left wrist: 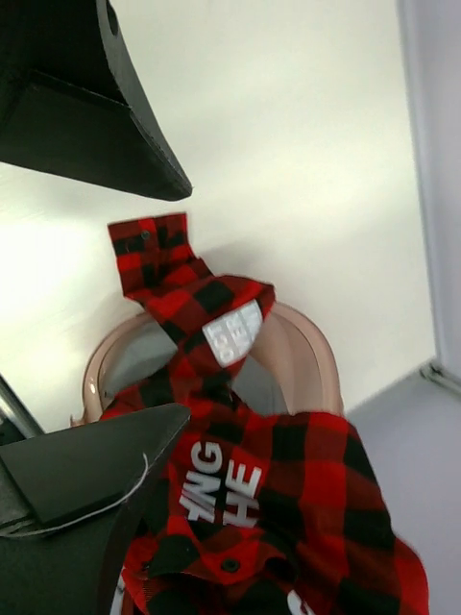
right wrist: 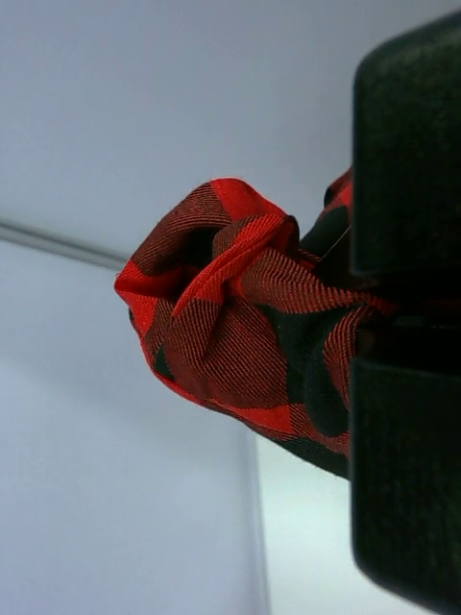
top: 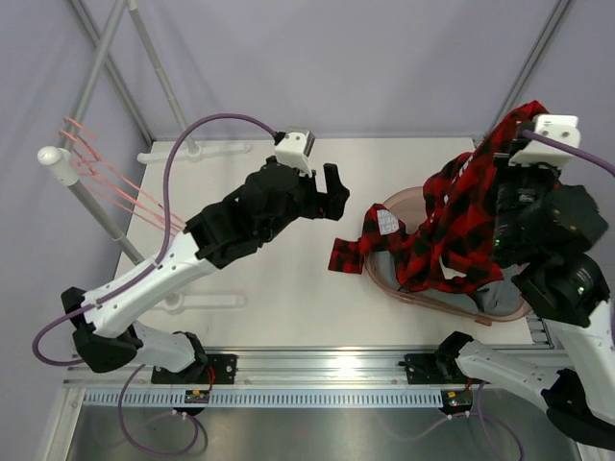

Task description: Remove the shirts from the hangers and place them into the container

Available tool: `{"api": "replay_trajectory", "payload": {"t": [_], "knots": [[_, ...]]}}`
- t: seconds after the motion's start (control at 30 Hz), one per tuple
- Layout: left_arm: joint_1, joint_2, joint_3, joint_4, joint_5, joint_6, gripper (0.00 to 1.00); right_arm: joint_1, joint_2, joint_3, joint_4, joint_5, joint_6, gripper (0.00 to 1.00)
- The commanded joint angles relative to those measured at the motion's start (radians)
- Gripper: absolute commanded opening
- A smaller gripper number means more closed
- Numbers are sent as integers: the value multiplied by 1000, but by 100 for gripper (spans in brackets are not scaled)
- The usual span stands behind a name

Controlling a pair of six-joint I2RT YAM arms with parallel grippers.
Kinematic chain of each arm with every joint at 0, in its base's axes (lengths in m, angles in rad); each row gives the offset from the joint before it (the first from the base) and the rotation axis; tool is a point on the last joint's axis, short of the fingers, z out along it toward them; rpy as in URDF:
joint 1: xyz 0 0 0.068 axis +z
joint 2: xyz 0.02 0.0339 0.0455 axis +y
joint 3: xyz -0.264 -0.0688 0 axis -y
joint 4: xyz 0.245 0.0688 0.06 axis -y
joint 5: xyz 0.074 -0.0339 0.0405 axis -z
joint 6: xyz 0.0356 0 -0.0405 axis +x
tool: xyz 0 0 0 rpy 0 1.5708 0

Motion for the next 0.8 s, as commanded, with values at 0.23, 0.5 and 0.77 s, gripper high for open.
{"api": "replay_trajectory", "payload": {"t": [0.23, 0.5, 0.77], "knots": [[112, 247, -106, -4, 154, -120, 94, -201, 69, -51, -355, -15, 361, 0], [129, 428, -179, 72, 269, -196, 96, -200, 63, -70, -623, 54, 781, 12], [134, 550, -219, 123, 294, -226, 96, -201, 2, -219, -582, 42, 855, 81]]}}
